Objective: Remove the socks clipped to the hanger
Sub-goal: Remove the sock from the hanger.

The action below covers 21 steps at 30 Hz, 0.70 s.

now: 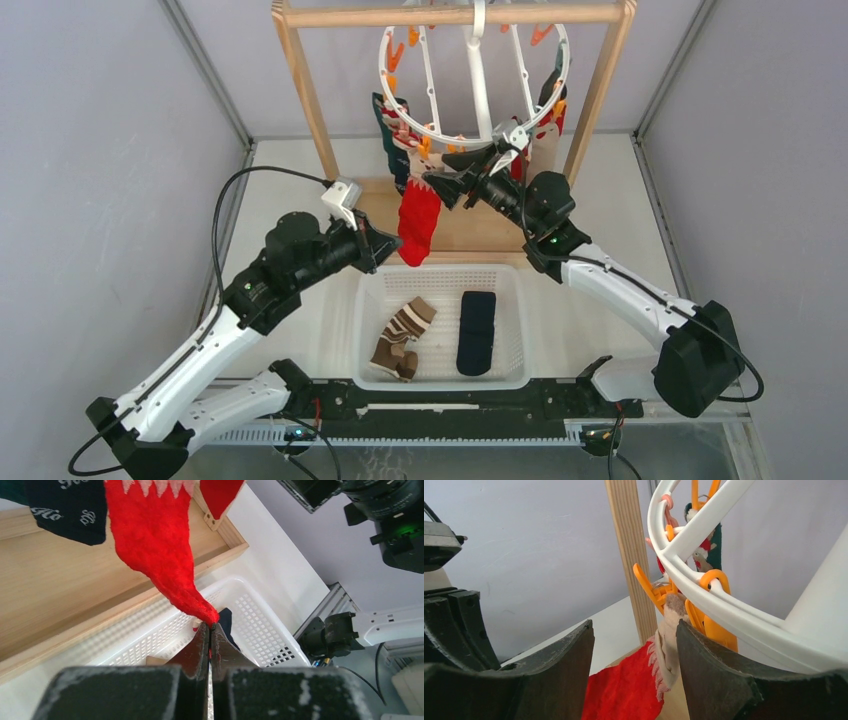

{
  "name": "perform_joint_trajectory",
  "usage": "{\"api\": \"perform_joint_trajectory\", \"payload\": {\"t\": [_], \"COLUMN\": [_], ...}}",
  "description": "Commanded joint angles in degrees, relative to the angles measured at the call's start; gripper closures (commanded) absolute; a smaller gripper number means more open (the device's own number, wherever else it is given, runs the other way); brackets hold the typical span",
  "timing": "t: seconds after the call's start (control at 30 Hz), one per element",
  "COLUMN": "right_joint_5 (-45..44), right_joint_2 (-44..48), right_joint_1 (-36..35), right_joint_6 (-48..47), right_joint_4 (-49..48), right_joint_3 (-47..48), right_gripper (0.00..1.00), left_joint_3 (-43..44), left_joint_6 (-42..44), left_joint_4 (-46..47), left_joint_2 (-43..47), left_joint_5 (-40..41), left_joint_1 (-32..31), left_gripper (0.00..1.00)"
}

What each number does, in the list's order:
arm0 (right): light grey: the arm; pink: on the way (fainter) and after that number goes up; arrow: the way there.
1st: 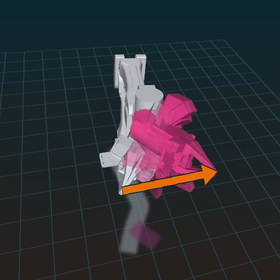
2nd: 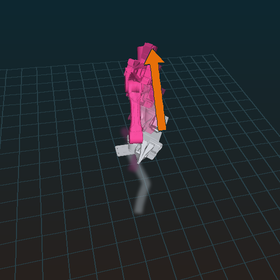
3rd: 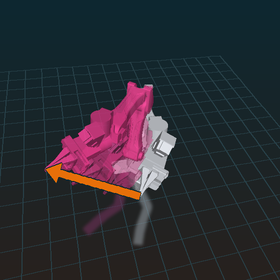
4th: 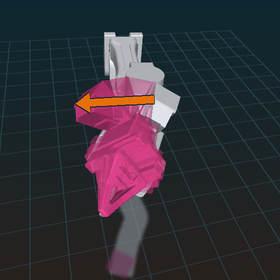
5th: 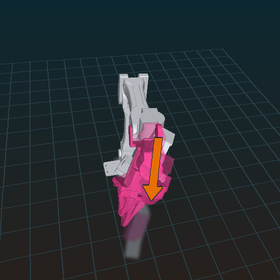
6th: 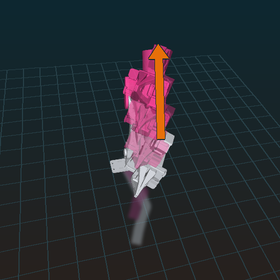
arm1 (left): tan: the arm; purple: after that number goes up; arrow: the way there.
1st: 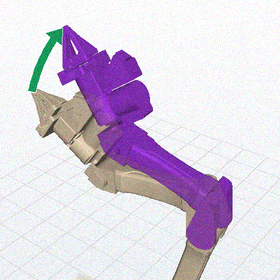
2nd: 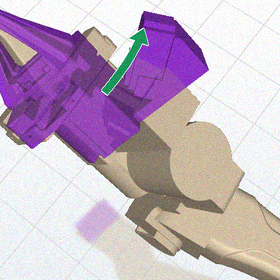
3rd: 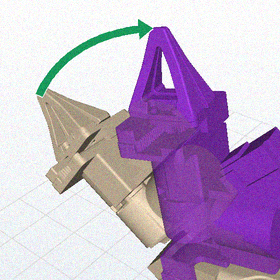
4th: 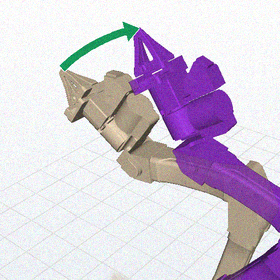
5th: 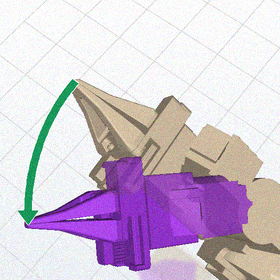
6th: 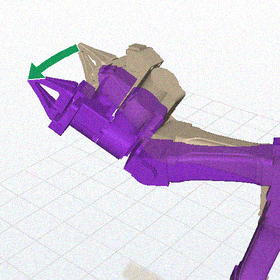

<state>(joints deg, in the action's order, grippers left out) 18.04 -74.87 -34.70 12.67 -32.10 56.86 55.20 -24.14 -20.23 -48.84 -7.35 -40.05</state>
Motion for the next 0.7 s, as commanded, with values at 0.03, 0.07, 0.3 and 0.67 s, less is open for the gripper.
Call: {"api": "perform_joint_trajectory", "payload": {"t": [0.03, 0.07, 0.3, 0.67], "right_joint_5": [-2.15, -2.51, -5.99, -16.47], "right_joint_2": [-0.54, -0.55, 1.47, 8.76], "right_joint_1": [-0.95, -1.21, -3.54, -8.0], "right_joint_6": [-1.28, -1.5, -3.11, -4.7], "right_joint_4": [-3.65, -3.47, -2.82, -0.29], "right_joint_3": [2.9, 2.9, 1.16, -4.45], "right_gripper": [0.32, 0.31, 0.3, 0.3], "left_joint_3": [0.0, -0.2, -0.72, -0.97], "left_joint_6": [-1.79, -1.95, -2.71, -3.19], "left_joint_4": [3.5, 3.6, 3.7, 2.85], "left_joint_2": [1.72, 1.99, 3.4, 4.89], "left_joint_5": [-4.35, -4.74, -7.18, -7.8], "left_joint_1": [0.39, 0.39, 0.24, -1.31], "left_gripper": [1.0, 1.0, 1.0, 1.0]}}
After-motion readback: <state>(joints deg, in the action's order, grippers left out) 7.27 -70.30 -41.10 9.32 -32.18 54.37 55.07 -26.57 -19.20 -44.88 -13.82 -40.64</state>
